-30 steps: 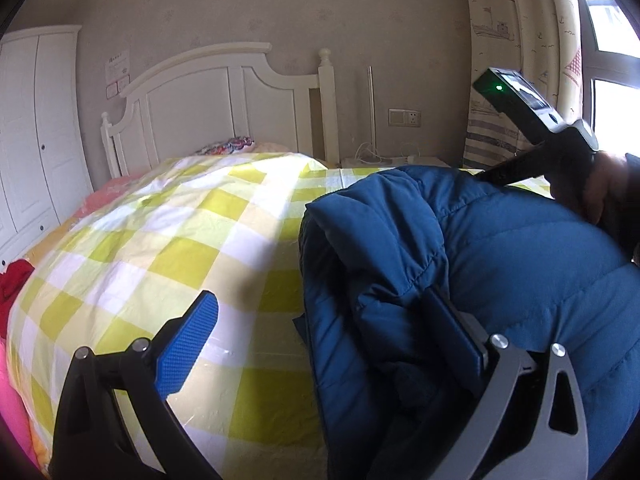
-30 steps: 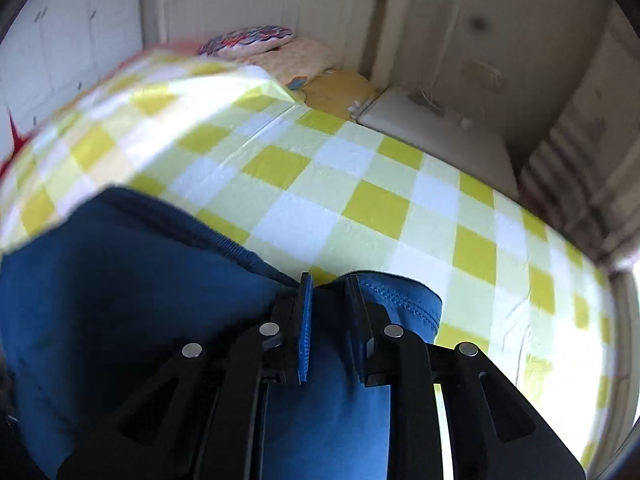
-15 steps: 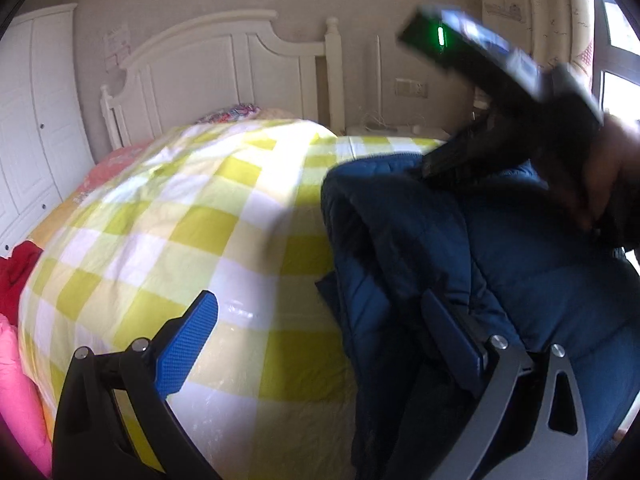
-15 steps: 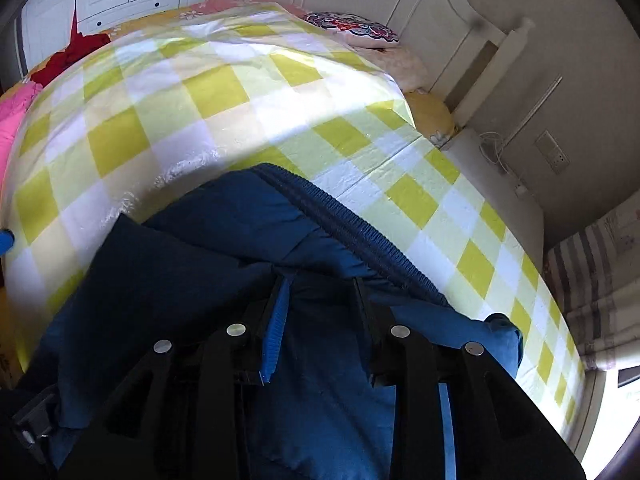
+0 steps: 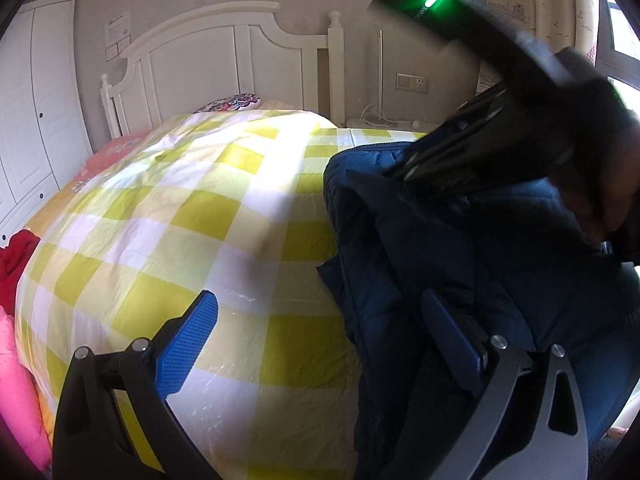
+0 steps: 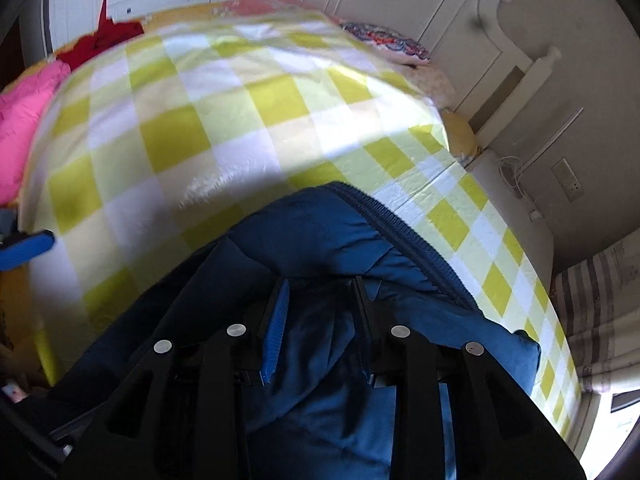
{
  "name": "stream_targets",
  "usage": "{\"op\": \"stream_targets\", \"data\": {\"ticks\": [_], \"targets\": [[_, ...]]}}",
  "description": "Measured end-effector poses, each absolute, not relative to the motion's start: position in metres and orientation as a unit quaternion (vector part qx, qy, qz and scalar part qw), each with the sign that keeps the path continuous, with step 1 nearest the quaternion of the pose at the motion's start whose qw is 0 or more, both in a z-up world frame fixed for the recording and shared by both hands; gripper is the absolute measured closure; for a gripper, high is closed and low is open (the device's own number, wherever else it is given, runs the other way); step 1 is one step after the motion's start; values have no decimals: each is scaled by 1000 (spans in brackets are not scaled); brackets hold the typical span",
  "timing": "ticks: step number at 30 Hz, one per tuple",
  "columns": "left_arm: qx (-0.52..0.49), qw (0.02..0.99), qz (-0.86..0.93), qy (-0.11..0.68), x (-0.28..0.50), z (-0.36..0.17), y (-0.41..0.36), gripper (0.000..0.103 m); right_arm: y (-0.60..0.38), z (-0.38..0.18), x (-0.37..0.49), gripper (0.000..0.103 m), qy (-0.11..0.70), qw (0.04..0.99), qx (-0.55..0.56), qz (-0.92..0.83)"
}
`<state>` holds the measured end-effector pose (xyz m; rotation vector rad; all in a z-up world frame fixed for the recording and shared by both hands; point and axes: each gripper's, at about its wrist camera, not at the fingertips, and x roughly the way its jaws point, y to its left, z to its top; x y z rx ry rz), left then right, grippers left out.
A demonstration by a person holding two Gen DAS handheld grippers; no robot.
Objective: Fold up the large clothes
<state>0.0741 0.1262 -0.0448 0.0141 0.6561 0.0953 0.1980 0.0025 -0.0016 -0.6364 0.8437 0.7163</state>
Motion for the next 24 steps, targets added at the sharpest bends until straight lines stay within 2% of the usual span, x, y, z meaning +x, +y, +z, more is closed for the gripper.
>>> {"op": "stream_targets", "data": {"ticks": [4,8,13,18,21,23,24], "targets": [[-5,942,42,334,73,-47,132,2,-40,31,168,75,365,829,-250,341],[-2,942,53,331,69,-34,135,2,-84,40,131,74,349,840,-242,339],[-17,972,44,230,55,43,126,2,-132,43,88,69,325,859,-201,342],[49,968,-36,244,106,80,66,2,-160,39,72,69,324,871,-162,331],[59,950,-65,299,152,67,38,2,-166,23,69,68,342,864,-150,337],[88,939,-25,331,176,37,26,2,-165,0,66,66,349,860,-157,338],[116,922,12,370,194,2,24,2,-168,-10,63,66,334,865,-147,346]]}}
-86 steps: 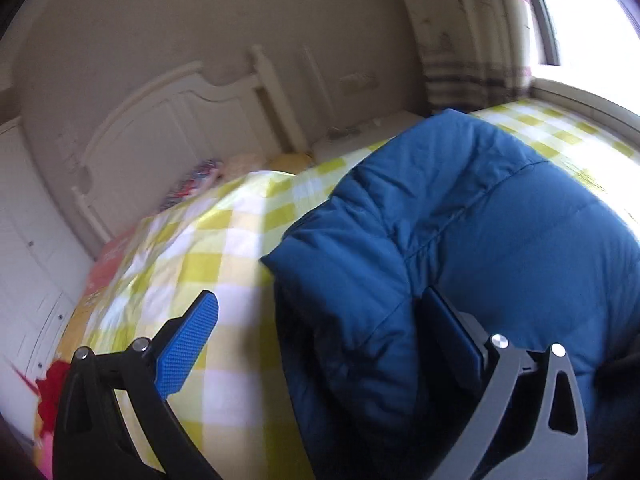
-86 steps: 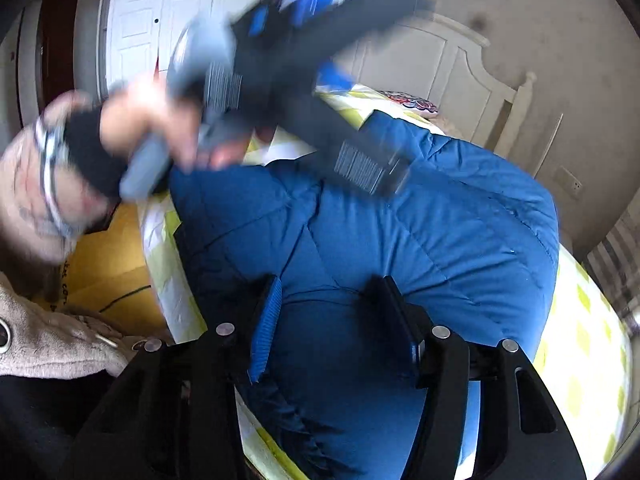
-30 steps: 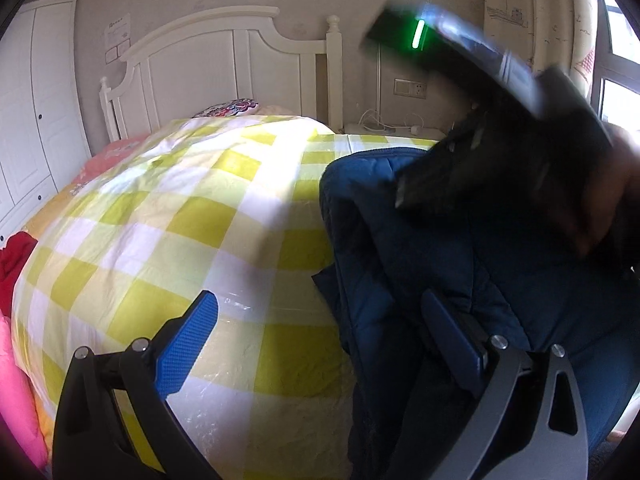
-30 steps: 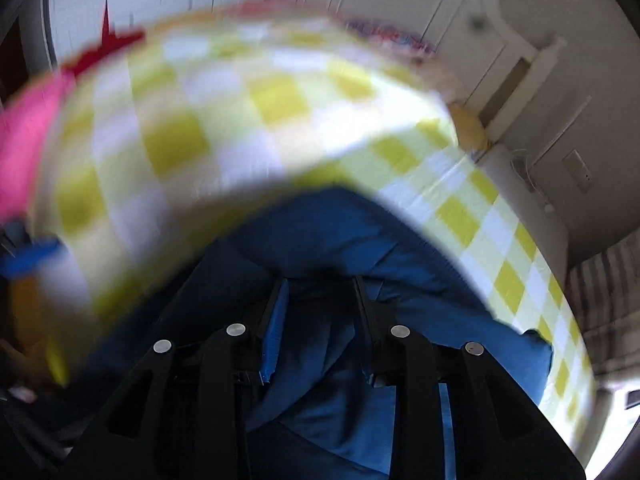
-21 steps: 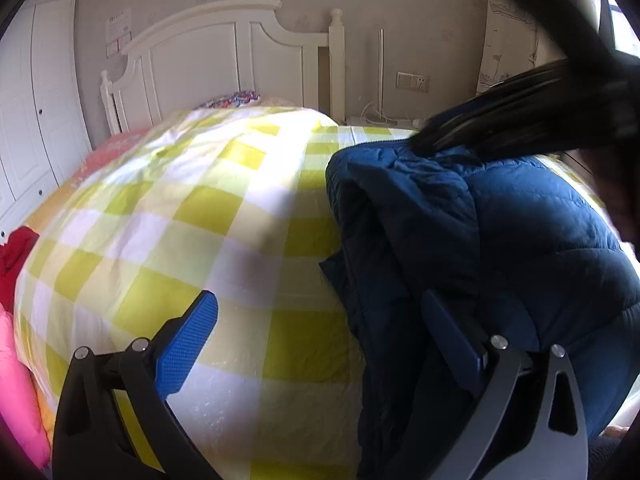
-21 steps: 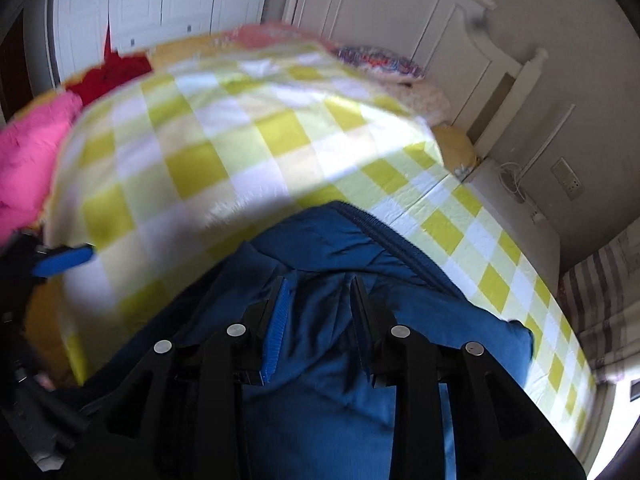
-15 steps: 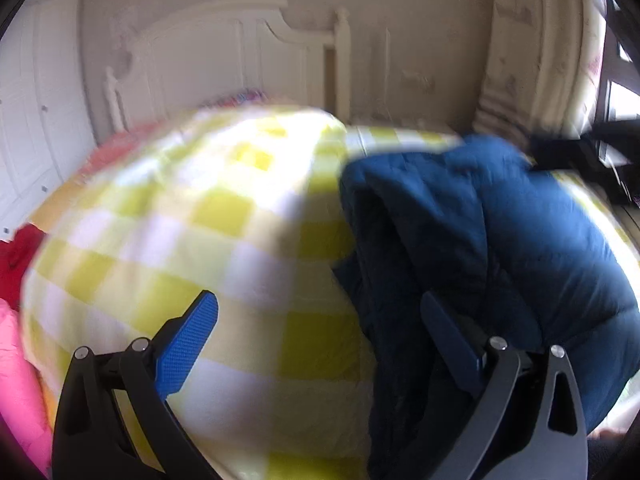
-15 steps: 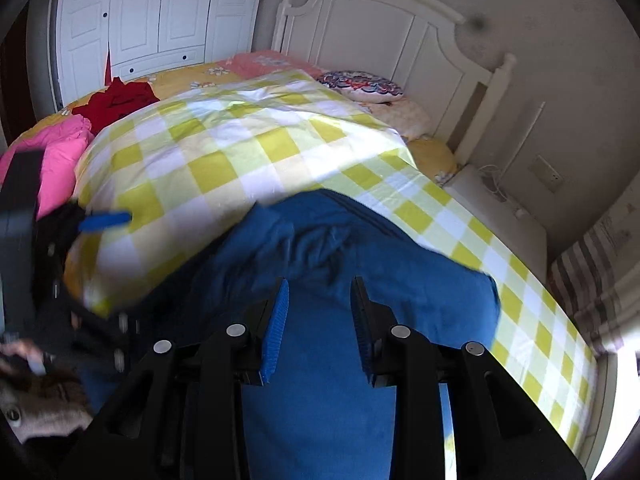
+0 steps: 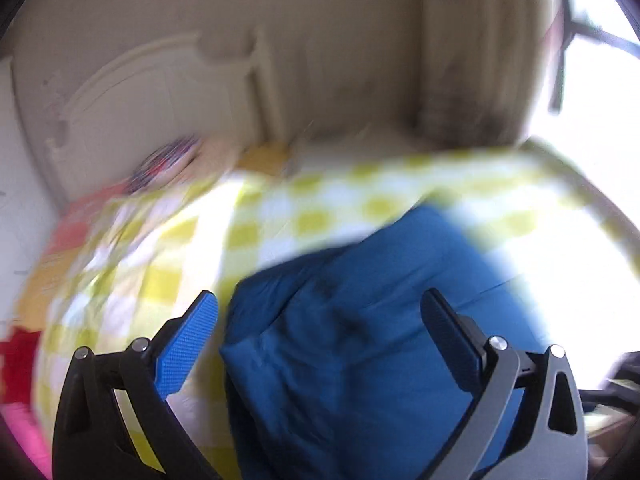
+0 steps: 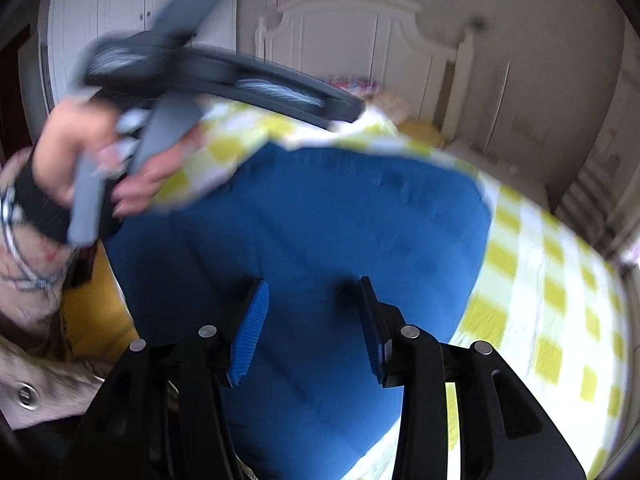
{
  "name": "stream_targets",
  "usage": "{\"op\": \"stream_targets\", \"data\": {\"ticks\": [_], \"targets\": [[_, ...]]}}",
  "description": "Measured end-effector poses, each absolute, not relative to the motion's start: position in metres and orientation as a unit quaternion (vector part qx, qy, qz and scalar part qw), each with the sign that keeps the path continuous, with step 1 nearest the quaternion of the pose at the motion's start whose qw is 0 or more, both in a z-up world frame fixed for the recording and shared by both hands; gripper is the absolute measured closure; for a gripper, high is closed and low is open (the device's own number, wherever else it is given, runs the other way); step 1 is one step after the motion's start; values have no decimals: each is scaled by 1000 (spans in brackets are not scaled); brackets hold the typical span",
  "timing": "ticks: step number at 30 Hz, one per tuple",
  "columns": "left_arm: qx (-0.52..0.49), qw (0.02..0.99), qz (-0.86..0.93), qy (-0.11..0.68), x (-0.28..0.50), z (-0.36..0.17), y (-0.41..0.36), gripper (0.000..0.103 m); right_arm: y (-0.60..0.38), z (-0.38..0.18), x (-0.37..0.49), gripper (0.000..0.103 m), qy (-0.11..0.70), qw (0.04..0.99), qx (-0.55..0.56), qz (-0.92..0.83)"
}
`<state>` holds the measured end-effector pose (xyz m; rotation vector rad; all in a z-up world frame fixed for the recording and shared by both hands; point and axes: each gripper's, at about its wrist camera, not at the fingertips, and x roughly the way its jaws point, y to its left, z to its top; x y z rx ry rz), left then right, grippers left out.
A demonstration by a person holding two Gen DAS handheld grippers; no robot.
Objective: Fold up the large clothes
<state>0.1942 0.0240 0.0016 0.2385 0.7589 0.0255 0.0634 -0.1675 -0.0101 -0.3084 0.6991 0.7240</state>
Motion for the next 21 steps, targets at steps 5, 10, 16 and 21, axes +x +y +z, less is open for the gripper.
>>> {"op": "stream_targets", "data": {"ticks": [5,10,16,21], "targets": [[-53,909,-43,412,204,-45,83,2,-168,-11,64,66,338,858,-134,363],[-43,914,-32,402,199,-48,82,2,-178,12,64,66,326,877,-95,340],[-47,915,-35,399,202,-48,83,2,-170,-14,52,64,324,870,-158,336],[-31,920,-18,391,197,-45,78,2,-169,12,37,64,317,870,-170,339]]}}
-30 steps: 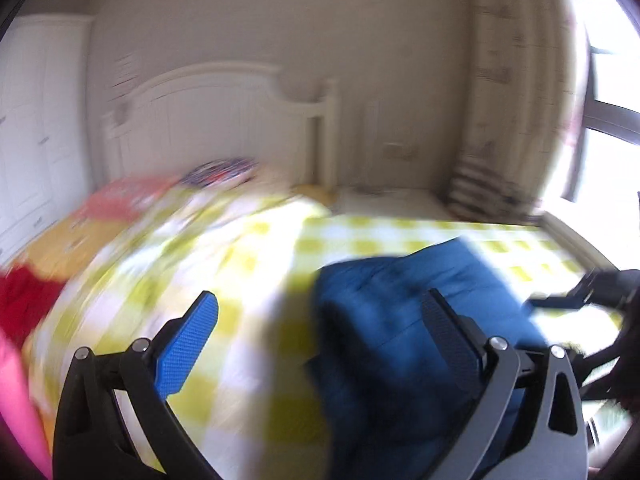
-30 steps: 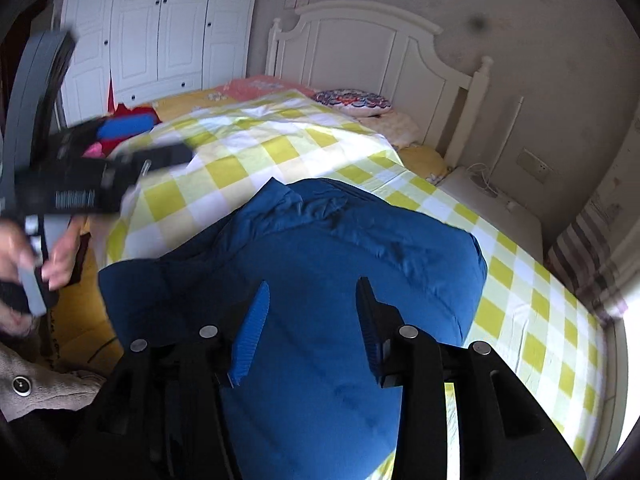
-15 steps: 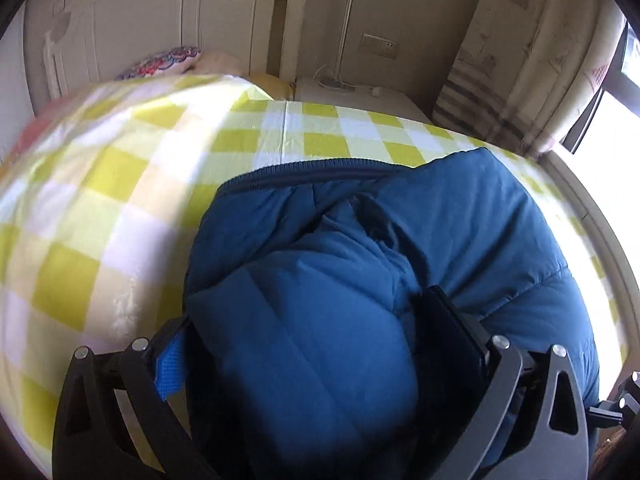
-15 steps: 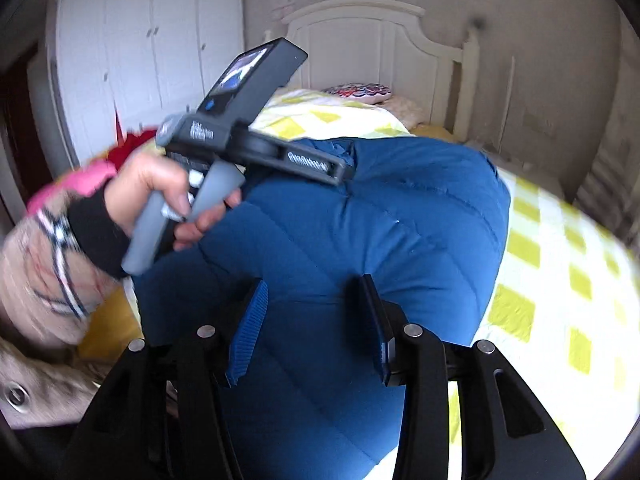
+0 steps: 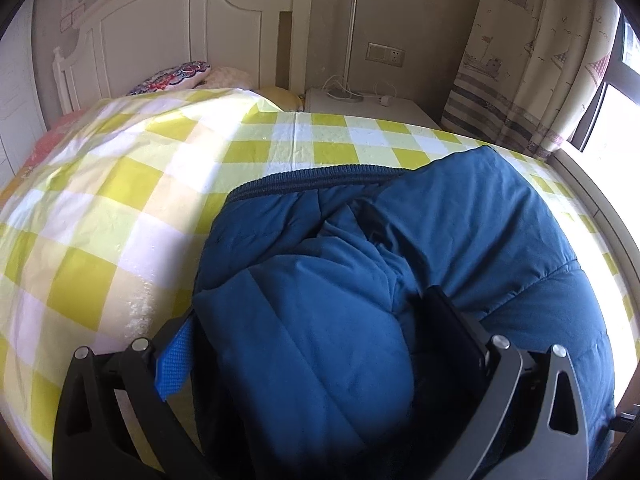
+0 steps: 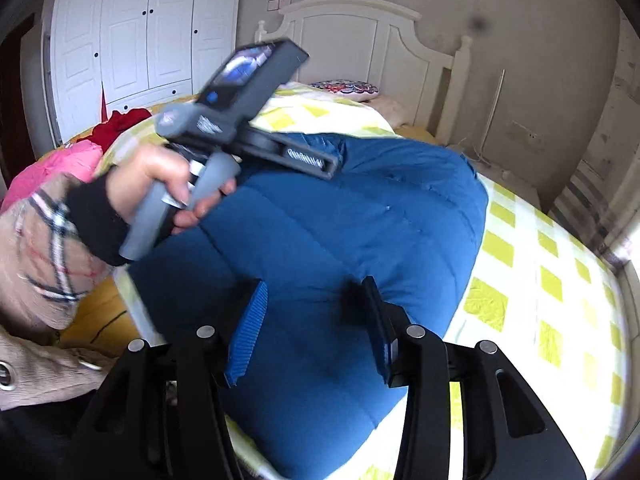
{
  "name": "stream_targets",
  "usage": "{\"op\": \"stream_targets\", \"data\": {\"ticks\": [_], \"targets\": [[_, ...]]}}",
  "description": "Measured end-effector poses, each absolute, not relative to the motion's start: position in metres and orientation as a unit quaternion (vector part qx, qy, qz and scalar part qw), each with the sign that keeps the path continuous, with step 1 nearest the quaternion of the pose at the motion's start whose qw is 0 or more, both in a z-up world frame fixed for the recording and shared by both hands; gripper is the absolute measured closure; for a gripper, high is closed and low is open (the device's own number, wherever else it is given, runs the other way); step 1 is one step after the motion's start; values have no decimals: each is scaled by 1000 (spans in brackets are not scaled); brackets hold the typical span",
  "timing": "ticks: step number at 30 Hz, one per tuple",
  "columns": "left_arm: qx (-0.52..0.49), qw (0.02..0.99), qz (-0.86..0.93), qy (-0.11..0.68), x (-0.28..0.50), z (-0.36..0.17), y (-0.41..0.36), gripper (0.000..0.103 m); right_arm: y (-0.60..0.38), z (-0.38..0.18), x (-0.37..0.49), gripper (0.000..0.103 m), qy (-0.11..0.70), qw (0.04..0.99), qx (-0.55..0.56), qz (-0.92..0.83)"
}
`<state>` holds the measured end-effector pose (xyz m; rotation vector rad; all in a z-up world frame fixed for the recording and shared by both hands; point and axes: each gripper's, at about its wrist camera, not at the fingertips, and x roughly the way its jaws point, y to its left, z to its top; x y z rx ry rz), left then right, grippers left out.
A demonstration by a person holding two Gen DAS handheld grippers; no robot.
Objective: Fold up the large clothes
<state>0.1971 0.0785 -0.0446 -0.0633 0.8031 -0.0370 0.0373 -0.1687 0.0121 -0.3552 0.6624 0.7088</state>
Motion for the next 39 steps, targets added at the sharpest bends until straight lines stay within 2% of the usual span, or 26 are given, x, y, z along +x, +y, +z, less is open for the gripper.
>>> {"op": "stream_targets", "data": {"ticks": [2,5,12,13,14,15,19,23,27,32,39], "targets": [[-33,919,-19,392,198,-45,79,2,-171,20,26,64,290,876,-170,345],[-31,916,-16,399,197,-43,78,2,-170,-13,32,63,330,862,-185,339],[-89,897,-57,430,169,-35,104,2,-206,4,51,61,348,862,-75,360],[-101,896,-63,428,162,-35,110,2,-217,7,58,57,347,869,-41,351],[-121,892,-75,428,152,-36,118,2,-230,8,65,36,347,875,-4,337],[-132,889,-81,431,146,-38,121,2,-237,7,70,4,348,881,16,321],[-145,877,-106,445,127,-47,128,2,-263,-15,102,4,397,857,116,307],[-168,866,-134,452,115,-63,140,2,-254,-33,121,4,435,837,122,310],[-268,825,-191,459,109,-88,164,2,-256,-48,137,4,460,807,167,331],[-285,802,-225,475,113,-90,154,2,-249,-74,164,4,489,760,218,369],[-288,776,-283,484,144,-97,139,2,-231,-87,187,4,504,738,220,391]]}}
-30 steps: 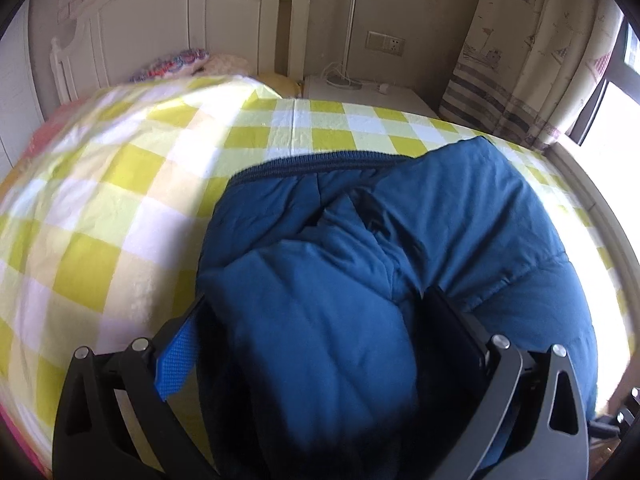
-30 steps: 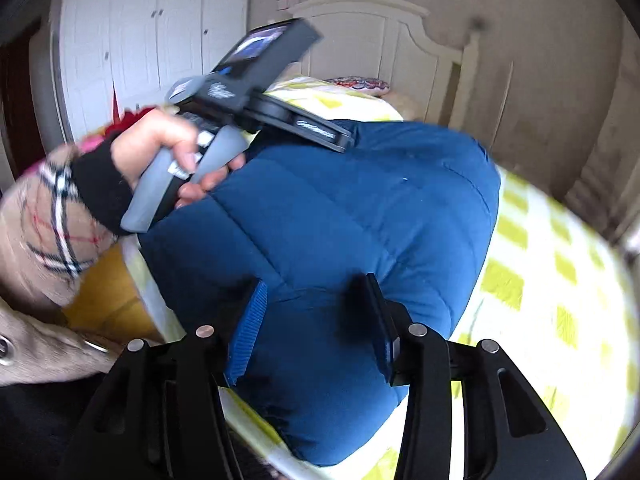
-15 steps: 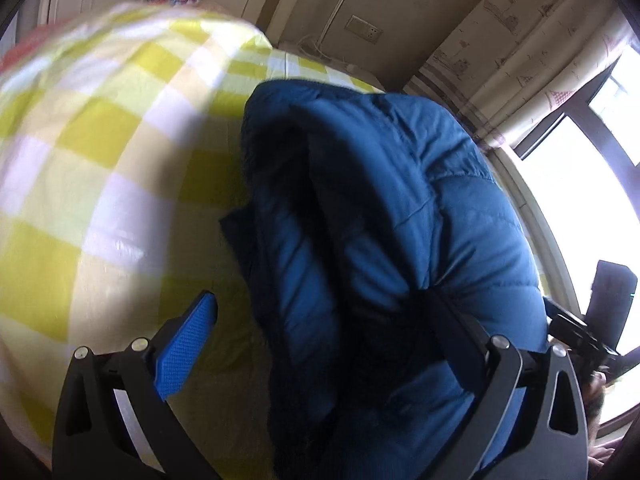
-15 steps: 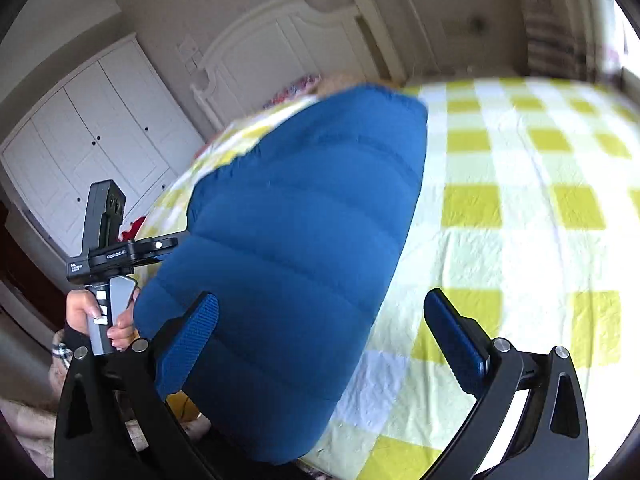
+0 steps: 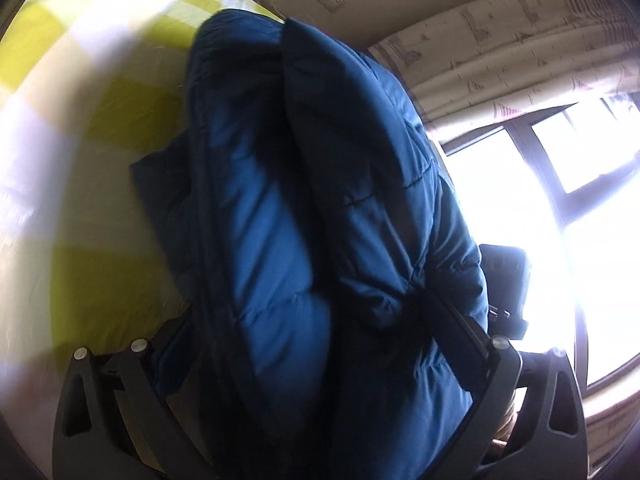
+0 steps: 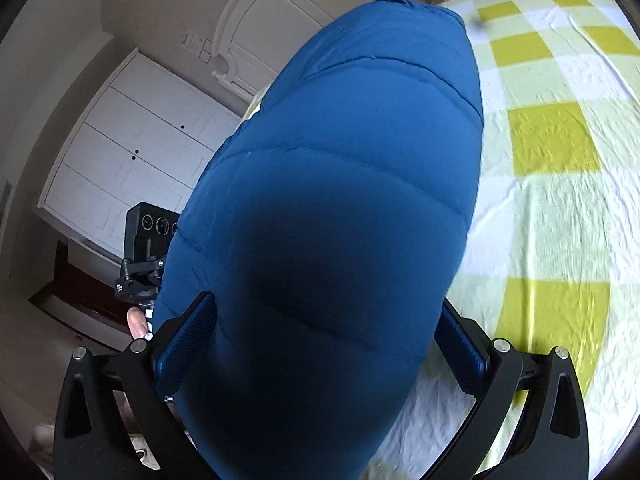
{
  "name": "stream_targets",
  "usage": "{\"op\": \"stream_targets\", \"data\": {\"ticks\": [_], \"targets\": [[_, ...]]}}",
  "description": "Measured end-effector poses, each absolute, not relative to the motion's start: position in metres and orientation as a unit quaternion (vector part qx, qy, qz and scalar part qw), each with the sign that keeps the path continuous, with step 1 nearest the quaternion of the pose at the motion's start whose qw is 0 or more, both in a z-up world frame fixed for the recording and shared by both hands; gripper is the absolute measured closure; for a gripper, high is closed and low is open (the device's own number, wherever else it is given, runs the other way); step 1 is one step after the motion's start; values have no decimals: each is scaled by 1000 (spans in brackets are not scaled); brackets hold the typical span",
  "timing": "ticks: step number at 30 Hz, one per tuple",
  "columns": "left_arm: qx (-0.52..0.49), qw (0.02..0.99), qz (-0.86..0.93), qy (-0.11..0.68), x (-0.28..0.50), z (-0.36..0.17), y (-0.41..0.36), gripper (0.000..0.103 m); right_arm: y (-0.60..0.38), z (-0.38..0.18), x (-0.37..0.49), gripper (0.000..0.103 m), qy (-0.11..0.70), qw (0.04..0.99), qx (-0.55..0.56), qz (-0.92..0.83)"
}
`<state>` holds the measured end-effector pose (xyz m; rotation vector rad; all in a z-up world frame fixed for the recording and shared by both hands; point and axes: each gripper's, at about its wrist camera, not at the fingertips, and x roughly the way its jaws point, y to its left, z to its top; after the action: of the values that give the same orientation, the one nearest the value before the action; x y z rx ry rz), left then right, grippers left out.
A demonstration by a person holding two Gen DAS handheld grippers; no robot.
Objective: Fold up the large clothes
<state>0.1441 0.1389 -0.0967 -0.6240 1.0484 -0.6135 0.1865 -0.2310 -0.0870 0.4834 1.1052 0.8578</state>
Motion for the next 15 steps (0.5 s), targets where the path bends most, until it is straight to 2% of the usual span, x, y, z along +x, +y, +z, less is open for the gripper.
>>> {"op": "stream_targets", "data": {"ticks": [1,2,3,4,6,9,13,15], "targets": [[-282,777,-286,485,145,-96,137,2,-230,-86,187,4,497,742,221,392],[-280,779,-291,479,145,-96,135,8,-228,-82,183,11,484,752,214,394],[-280,784,-294,469,143,-95,134,18,-227,-77,177,19,468,767,198,393],[-277,795,-296,452,141,-90,133,23,-225,-70,173,21,450,783,181,389],[-261,815,-291,427,142,-78,127,42,-223,-59,169,27,423,806,163,380],[-232,843,-285,393,164,-50,106,47,-227,-37,185,31,378,841,137,363],[-224,861,-293,349,220,-13,76,49,-248,-3,232,32,315,878,134,334],[-224,863,-294,345,254,-2,59,49,-262,5,261,32,308,886,138,319]]}}
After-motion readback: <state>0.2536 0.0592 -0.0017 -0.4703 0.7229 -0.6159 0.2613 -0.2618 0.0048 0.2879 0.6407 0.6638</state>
